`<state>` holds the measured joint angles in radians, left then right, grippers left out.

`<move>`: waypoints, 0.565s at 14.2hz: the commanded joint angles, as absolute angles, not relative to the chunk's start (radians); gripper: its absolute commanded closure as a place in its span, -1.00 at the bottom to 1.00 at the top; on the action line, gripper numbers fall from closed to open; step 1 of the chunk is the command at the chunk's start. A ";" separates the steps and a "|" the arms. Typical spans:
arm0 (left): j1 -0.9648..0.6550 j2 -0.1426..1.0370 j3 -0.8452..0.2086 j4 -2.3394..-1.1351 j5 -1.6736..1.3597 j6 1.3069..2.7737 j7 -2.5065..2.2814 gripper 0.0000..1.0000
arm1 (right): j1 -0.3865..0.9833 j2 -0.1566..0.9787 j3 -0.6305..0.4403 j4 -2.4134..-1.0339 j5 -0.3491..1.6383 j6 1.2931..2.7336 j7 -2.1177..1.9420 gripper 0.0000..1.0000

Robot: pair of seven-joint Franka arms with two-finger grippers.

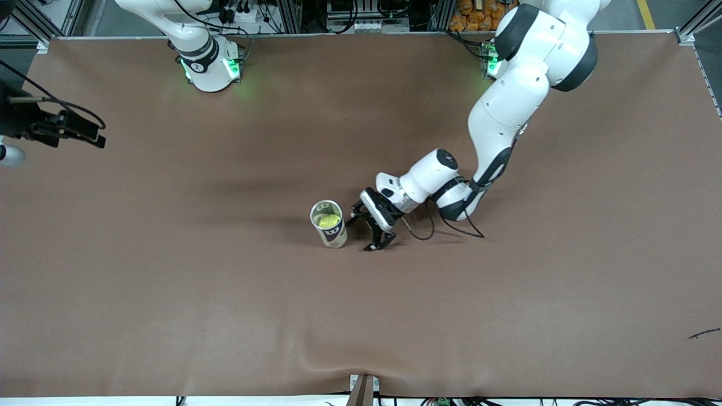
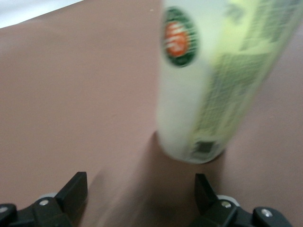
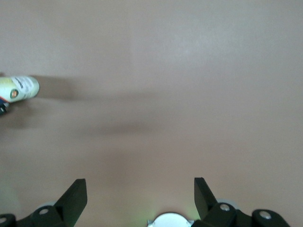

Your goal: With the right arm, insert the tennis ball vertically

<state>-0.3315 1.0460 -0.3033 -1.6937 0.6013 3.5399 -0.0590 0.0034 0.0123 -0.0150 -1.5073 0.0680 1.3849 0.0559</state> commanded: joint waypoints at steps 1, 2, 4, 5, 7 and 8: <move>-0.279 0.968 -0.307 -1.759 0.604 3.489 -0.060 -1.00 | -0.015 -0.014 0.006 -1.511 0.028 1.359 0.071 -1.00; -0.256 0.947 -0.314 -1.766 0.604 3.438 -0.060 -1.00 | -0.014 -0.015 0.002 -1.511 0.019 1.358 0.064 -1.00; -0.200 0.901 -0.354 -1.761 0.603 3.305 -0.066 -1.00 | -0.018 -0.017 -0.008 -1.511 0.017 1.358 0.061 -1.00; -0.152 0.896 -0.397 -1.753 0.603 3.251 -0.072 -1.00 | -0.029 -0.018 -0.008 -1.511 0.017 1.355 0.061 -1.00; -0.057 0.896 -0.475 -1.717 0.603 3.148 -0.071 -1.00 | -0.037 -0.018 -0.006 -1.511 0.017 1.341 0.061 -1.00; -0.019 0.896 -0.515 -1.688 0.598 3.064 -0.072 -1.00 | -0.037 -0.018 -0.008 -1.511 0.015 1.336 0.061 -1.00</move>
<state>-0.0930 0.9144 -0.4469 -1.7041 0.6013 3.1747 -0.0637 -0.0188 -0.0008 -0.0216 -1.5073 0.0317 1.3531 0.0565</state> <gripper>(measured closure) 0.000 0.000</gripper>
